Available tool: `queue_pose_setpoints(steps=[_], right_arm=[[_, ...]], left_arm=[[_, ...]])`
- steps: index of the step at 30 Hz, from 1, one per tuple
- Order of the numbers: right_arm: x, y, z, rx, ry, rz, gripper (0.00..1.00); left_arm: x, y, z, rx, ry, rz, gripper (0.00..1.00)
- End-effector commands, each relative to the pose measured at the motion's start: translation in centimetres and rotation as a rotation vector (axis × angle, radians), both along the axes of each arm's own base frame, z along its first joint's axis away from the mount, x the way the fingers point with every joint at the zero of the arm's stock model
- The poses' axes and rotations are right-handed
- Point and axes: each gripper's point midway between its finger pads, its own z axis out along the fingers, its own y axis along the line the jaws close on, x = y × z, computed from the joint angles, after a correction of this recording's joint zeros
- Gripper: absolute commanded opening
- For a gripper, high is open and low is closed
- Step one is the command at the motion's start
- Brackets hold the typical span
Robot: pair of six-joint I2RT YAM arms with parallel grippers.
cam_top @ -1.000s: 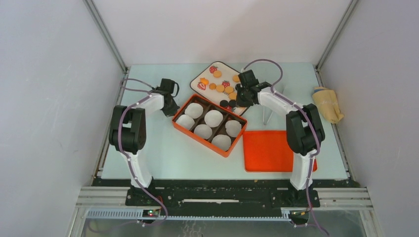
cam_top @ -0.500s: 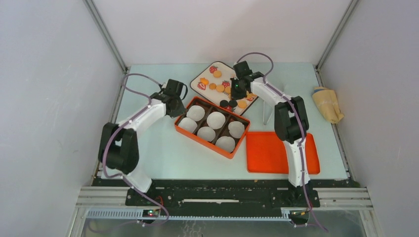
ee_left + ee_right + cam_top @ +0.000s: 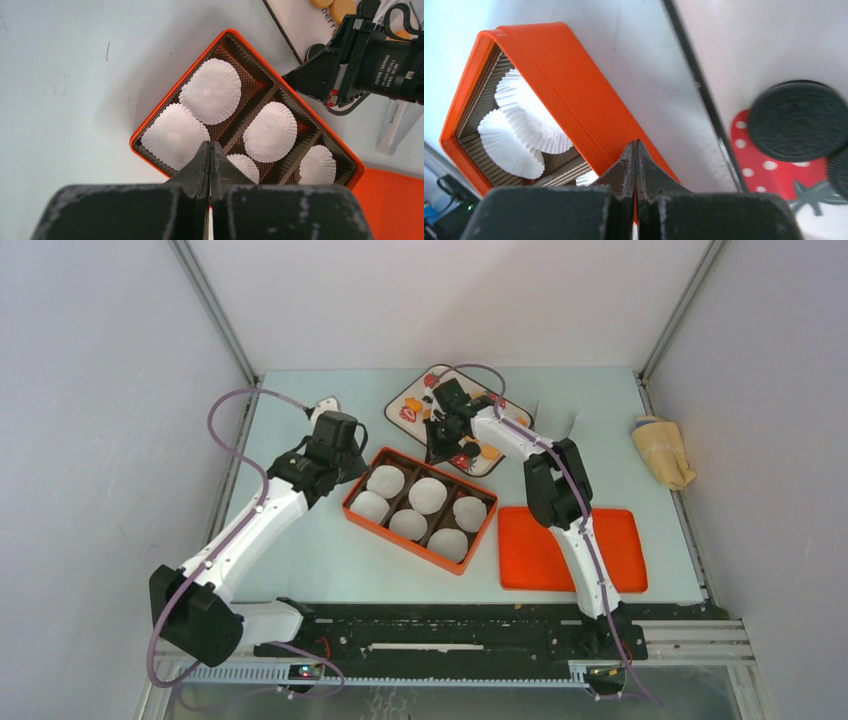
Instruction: Pack the cookies
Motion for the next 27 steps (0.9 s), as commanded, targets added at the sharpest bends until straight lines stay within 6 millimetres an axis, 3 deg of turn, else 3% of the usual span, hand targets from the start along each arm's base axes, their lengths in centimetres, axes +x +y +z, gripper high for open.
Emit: queue_pose_setpoints(steps=[1, 9, 12, 14, 17, 20, 22, 23, 27], right_arm=[[-2.4, 3.3, 2.5, 0.111, 0.015, 0.147, 0.0], [-5.6, 6.0, 2.9, 0.155, 0.043, 0.269, 0.0], [-5.2, 6.0, 3.9, 0.156, -0.002, 0.251, 0.0], [-3.9, 5.4, 5.4, 0.151, -0.061, 0.194, 0.0], [-0.6, 2.2, 8.3, 0.1, -0.181, 0.022, 0.0], [0.6, -2.0, 11.9, 0.042, -0.29, -0.123, 0.0], [-0.5, -4.6, 15.2, 0.024, -0.36, -0.175, 0.0], [-1.3, -5.6, 15.7, 0.008, -0.378, -0.181, 0.0], [-6.1, -8.5, 15.1, -0.08, -0.362, -0.179, 0.0]], left_arm=[[-0.8, 1.0, -0.8, 0.045, 0.01, 0.004, 0.0], [-0.9, 0.2, -1.6, 0.017, 0.022, -0.025, 0.0], [-1.0, 0.1, -1.9, 0.011, 0.023, -0.034, 0.0], [-1.1, 0.0, -1.9, 0.008, 0.014, -0.04, 0.0], [-1.0, -0.3, -1.6, -0.004, -0.008, -0.057, 0.0], [-0.9, -0.5, -1.5, -0.01, -0.012, -0.065, 0.0], [-0.8, -0.6, -1.3, -0.011, -0.018, -0.069, 0.0], [-0.8, -0.5, -1.2, -0.008, -0.021, -0.07, 0.0], [-0.3, -0.7, -0.5, -0.001, -0.037, -0.08, 0.0]])
